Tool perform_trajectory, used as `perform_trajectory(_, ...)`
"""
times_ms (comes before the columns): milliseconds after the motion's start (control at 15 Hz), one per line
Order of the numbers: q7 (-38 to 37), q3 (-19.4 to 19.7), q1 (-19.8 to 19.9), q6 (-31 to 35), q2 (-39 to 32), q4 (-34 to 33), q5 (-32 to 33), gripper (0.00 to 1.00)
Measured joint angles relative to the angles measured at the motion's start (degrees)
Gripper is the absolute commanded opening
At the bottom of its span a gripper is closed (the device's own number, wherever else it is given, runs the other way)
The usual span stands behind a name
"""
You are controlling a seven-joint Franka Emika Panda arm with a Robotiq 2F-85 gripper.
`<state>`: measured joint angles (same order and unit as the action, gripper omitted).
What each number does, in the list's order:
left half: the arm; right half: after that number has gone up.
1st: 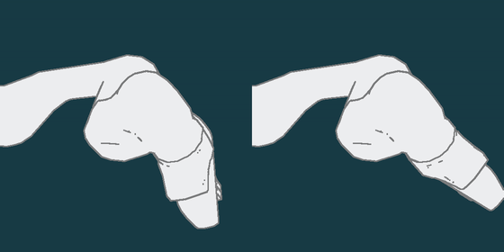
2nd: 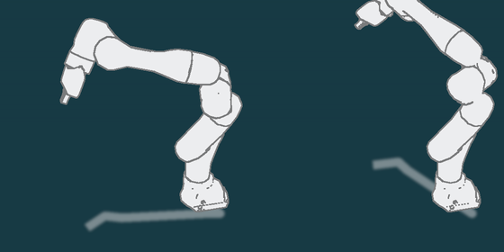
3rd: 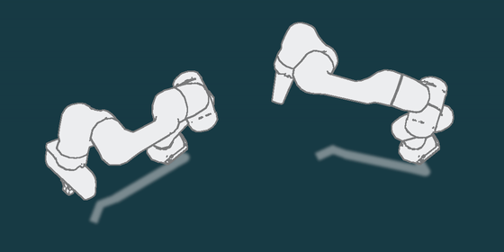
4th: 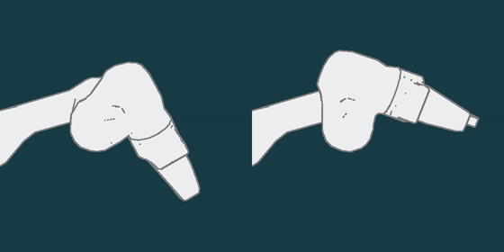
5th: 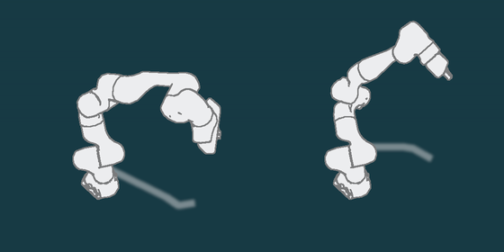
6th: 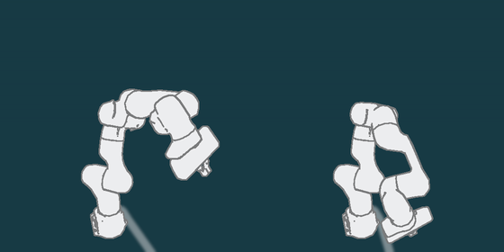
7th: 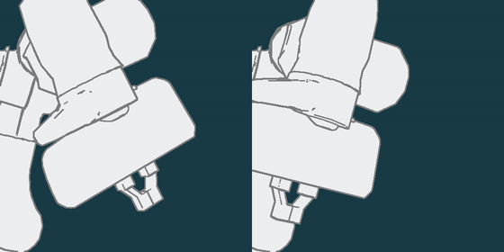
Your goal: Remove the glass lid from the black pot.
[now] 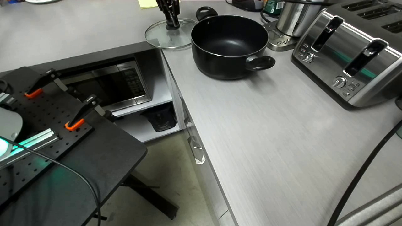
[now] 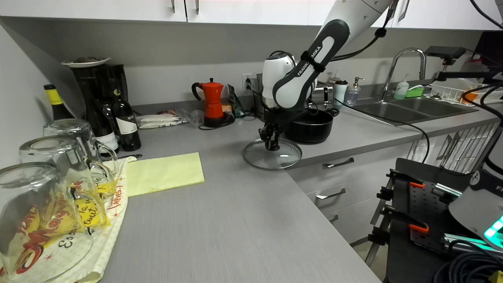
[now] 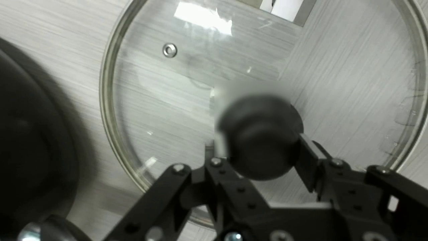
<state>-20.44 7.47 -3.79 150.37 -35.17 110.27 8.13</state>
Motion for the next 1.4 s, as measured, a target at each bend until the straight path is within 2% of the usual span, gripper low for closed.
perform_trajectory(467,5.8,-2.4,3.2,-2.5,-0.1,-0.3,-4.4,0.25)
perform_trajectory(533,6.1,-2.5,3.3,-2.8,-0.1,-0.4,-4.5,0.41)
perform_trajectory(600,6.2,-2.5,3.3,-2.9,-0.1,-0.4,-4.5,0.75)
perform_trajectory(667,6.2,-2.5,3.3,-2.9,-0.1,-0.4,-4.5,0.76)
perform_trajectory(867,6.2,-2.5,3.3,-2.9,-0.1,0.0,-4.5,0.97)
perform_trajectory(1133,6.3,-2.5,3.3,-0.7,0.0,1.1,-4.5,1.00)
perform_trajectory(1400,7.8,-2.9,3.3,4.9,2.8,5.2,-4.5,1.00)
